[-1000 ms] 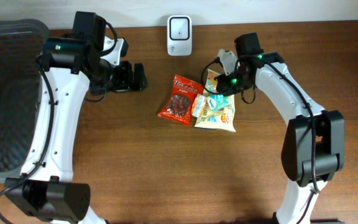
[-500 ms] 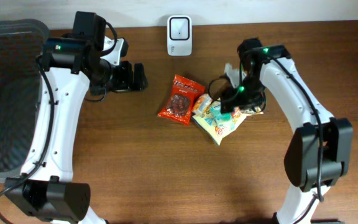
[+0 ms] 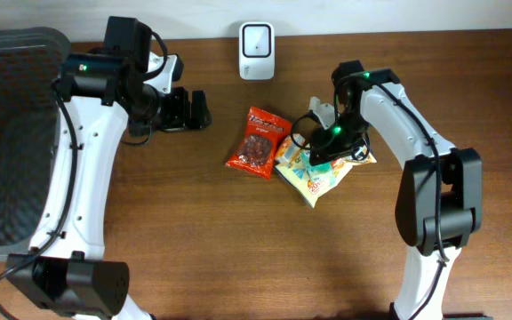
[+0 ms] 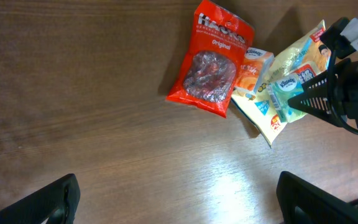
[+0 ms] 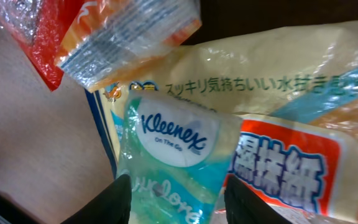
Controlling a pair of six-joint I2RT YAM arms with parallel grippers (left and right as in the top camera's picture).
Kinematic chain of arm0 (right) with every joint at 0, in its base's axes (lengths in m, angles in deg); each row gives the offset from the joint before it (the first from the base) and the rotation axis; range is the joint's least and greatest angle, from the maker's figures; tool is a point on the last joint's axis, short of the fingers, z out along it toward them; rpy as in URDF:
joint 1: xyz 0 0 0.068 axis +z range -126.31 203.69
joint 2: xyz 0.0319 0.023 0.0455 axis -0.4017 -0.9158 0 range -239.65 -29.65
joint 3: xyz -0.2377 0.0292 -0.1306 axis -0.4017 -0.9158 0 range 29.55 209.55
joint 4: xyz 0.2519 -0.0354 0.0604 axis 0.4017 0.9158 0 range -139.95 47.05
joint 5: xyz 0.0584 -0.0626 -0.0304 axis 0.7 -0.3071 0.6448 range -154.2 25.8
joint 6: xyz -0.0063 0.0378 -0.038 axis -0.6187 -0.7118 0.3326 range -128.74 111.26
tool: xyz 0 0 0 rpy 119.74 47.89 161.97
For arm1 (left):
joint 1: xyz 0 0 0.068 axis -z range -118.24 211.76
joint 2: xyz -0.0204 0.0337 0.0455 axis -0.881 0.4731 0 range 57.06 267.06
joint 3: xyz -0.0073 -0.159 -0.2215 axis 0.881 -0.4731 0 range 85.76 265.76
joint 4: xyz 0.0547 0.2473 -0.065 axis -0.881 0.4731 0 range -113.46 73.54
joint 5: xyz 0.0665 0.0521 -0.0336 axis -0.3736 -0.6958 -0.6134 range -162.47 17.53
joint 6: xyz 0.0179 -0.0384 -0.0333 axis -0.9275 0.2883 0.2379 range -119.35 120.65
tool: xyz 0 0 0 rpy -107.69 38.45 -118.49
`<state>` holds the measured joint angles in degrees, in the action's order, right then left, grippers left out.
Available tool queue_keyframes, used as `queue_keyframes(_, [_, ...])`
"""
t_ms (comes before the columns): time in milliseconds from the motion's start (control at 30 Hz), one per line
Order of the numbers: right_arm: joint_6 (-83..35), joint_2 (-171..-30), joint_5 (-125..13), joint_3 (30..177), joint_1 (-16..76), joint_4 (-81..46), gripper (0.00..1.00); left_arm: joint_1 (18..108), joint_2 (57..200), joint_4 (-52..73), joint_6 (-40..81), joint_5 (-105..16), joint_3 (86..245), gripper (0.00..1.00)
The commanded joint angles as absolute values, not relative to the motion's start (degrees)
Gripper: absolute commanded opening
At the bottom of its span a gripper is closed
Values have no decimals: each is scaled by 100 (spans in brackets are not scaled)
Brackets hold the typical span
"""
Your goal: Scan the item barcode
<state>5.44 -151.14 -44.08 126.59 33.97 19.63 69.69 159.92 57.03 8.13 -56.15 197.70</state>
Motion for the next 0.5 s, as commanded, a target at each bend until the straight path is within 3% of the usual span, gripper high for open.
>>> queue_keyframes(0, [601,-15228,-4212,12283,3454,1826,46,6949,15931,5696,719,-5571,19755,99])
queue_keyframes(67, [563,-15228,-4212,12121,3456,1677,36,6949,15931,5701,719,-5571,19755,99])
queue_keyframes(133, [533,-15228,-4212,12088,3454,1640,4,6949,15931,5701,719,-5571,19755,99])
queue_keyframes(333, [128,-15215,-4378,13000,3460,1880,4,6949,15931,5699,722,-5571,19752,99])
queue_keyframes(467, [-219,-15215,-5893,14545,3668,1839,4,6949,15931,5701,719,-5571,19755,99])
